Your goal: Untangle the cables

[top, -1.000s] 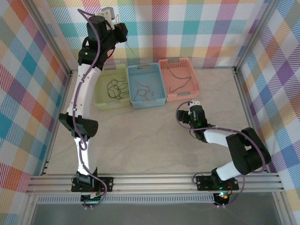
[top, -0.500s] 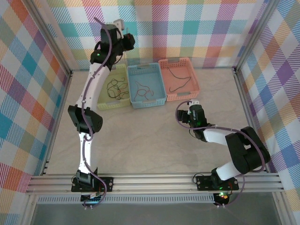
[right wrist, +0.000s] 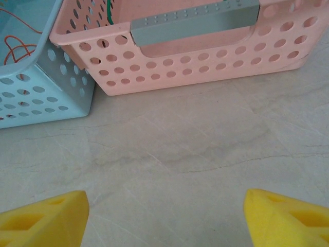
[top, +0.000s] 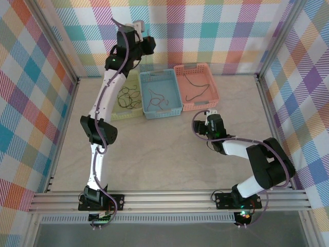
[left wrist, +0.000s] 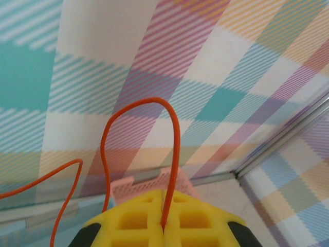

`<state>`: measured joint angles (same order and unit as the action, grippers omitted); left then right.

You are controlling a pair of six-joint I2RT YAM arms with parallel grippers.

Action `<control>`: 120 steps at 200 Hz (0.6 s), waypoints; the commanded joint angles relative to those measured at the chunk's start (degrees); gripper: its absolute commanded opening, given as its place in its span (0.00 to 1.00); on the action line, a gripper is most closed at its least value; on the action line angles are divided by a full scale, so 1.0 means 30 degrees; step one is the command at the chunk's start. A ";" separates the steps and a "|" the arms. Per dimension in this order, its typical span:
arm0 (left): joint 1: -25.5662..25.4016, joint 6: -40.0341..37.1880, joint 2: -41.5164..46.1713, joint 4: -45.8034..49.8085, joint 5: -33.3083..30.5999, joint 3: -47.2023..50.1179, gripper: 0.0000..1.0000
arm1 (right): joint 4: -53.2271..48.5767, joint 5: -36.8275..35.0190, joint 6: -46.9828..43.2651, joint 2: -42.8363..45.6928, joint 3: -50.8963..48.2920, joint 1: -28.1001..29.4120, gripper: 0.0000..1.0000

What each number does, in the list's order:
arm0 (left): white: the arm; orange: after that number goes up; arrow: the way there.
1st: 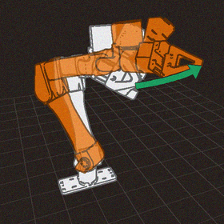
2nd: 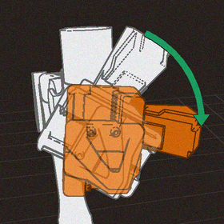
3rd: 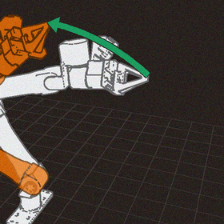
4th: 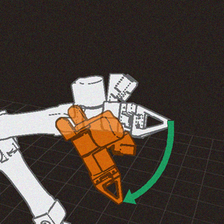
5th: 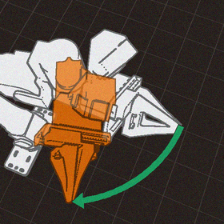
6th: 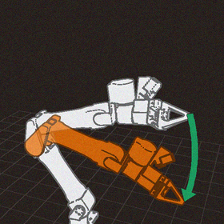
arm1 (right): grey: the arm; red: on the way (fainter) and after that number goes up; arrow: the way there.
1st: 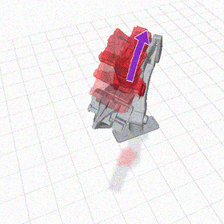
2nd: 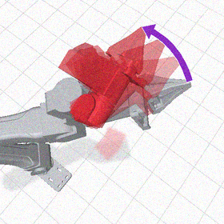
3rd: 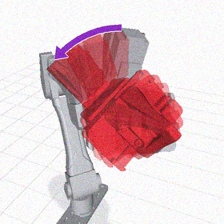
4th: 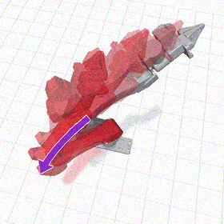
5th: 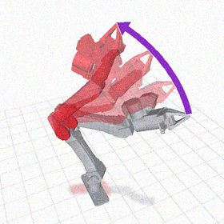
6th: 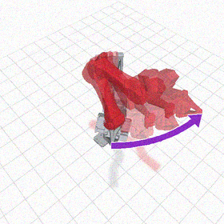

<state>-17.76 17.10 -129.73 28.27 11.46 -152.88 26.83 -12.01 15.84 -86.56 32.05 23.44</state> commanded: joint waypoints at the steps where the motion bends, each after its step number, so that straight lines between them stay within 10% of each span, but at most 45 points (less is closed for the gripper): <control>1: 0.0031 -0.0010 0.2222 -0.0975 -0.0069 -0.0828 0.00 | -0.0037 0.0341 0.0039 -0.0204 0.0523 0.0095 0.79; 120: -0.0308 0.0321 -0.1035 -0.0660 0.0413 -0.0622 0.00 | -0.0100 0.0605 0.0084 -0.0239 0.0556 0.0081 0.79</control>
<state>-17.93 17.34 -127.76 25.10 11.14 -154.93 26.81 -11.22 15.84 -86.70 32.27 23.44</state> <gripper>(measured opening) 0.058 0.787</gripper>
